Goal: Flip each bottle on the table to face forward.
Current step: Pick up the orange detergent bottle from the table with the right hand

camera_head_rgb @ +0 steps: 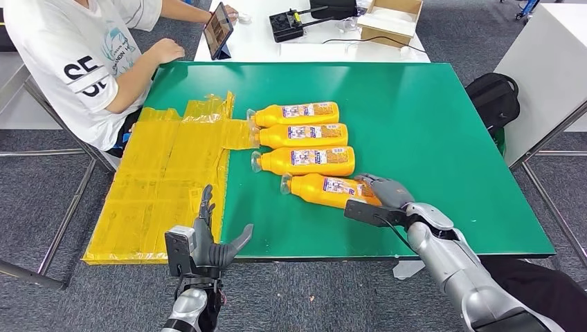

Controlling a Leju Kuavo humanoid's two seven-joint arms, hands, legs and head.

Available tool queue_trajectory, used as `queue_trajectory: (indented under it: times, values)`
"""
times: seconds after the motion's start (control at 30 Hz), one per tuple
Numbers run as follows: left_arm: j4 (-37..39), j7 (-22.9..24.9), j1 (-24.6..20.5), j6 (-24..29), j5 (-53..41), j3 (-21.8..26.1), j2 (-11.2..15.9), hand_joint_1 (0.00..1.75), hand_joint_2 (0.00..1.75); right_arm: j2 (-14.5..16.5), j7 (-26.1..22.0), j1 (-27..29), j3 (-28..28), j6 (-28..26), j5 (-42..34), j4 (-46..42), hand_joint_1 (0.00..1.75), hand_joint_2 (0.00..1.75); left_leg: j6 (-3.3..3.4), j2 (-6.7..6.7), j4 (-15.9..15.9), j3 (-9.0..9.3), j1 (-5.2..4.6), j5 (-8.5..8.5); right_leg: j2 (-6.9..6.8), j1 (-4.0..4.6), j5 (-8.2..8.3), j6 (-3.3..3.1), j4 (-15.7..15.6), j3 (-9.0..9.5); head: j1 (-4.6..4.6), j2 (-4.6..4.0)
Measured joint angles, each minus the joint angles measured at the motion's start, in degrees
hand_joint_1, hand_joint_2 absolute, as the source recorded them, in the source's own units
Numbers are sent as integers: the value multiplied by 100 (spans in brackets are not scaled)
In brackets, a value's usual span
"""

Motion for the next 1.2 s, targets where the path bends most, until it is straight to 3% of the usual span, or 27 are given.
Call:
queue_trajectory:
  times: [0.27,0.4,0.57,0.87,1.0,1.2]
  values:
    - [81,0,-23,-3,23,-35,0,0,175,208,-181,74,-46,-236,-202,84,175,175,0,2,0,5,1,0,6,1,0,0,0,0,0,0]
    - [90,0,-26,15,23,-55,0,0,175,468,-540,346,-287,-678,-366,-110,175,175,-1,1,0,3,2,0,6,3,0,0,3,2,1,0]
    - [88,0,-24,33,25,-63,0,0,175,985,-600,922,-703,-1098,-352,-1001,175,175,-2,-6,0,-9,5,1,1,4,-3,2,5,-11,-3,0]
    - [87,0,-31,160,260,-155,0,0,175,1910,-1529,2169,-1576,-2526,-985,-3496,175,175,0,-13,0,-25,1,-3,-10,0,-10,6,3,-20,1,0]
    - [87,0,-35,104,367,-173,0,0,175,2134,-1753,2439,-1817,-2936,-1129,-4111,175,175,-2,-8,-1,-26,1,-5,-9,0,-9,5,2,-23,0,0]
    - [86,0,-45,-188,538,-227,0,0,175,2300,-2004,2606,-1966,-2880,-1280,-4453,175,175,-1,-3,0,-24,1,-2,-7,1,-7,5,3,-23,-1,0]
